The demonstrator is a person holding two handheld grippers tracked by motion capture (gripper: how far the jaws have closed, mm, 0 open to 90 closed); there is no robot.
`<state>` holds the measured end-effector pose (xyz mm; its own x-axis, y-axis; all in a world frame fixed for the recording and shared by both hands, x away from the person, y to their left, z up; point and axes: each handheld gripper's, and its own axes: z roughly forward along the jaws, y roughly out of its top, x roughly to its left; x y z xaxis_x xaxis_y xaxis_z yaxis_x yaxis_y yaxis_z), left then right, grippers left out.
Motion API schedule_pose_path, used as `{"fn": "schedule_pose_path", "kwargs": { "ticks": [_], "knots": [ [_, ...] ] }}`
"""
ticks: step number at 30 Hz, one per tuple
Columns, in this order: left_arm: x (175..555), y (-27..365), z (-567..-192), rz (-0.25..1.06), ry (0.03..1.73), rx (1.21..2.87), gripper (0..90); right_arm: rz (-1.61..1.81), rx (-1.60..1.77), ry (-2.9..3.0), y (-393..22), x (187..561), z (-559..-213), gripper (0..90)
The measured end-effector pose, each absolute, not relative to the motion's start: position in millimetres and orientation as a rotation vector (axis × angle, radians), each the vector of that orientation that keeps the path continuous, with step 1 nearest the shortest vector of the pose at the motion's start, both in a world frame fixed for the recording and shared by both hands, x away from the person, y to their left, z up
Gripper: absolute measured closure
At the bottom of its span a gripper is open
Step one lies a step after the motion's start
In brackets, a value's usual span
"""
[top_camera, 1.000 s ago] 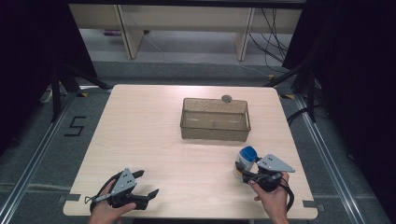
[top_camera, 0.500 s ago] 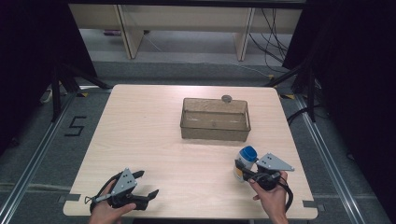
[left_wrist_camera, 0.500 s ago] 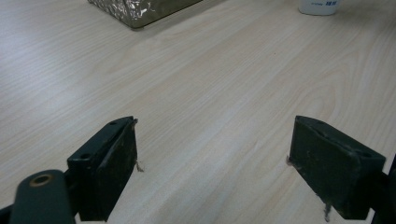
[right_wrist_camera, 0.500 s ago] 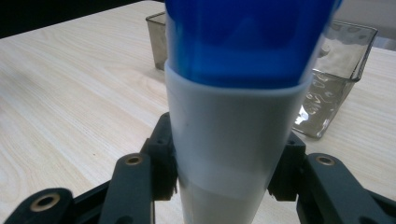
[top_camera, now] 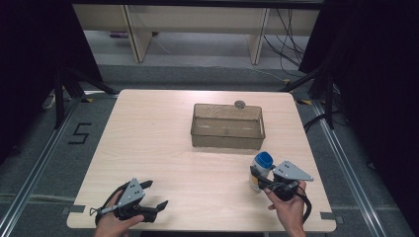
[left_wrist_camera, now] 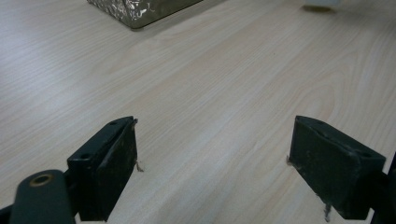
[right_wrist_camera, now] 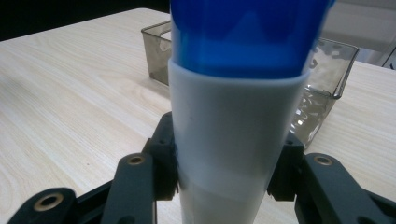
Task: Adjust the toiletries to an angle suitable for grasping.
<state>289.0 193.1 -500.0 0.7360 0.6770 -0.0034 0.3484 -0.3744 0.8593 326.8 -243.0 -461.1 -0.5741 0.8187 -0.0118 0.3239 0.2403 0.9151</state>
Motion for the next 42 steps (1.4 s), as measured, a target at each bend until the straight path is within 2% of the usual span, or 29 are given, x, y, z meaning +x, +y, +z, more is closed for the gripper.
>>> {"fn": "schedule_pose_path", "kwargs": {
  "ticks": [42],
  "knots": [
    [290.7,194.6,-499.7,0.445,0.794,1.984,14.7,1.357,1.054,1.998,-243.8,343.1,-444.2,56.0]
  ]
}}
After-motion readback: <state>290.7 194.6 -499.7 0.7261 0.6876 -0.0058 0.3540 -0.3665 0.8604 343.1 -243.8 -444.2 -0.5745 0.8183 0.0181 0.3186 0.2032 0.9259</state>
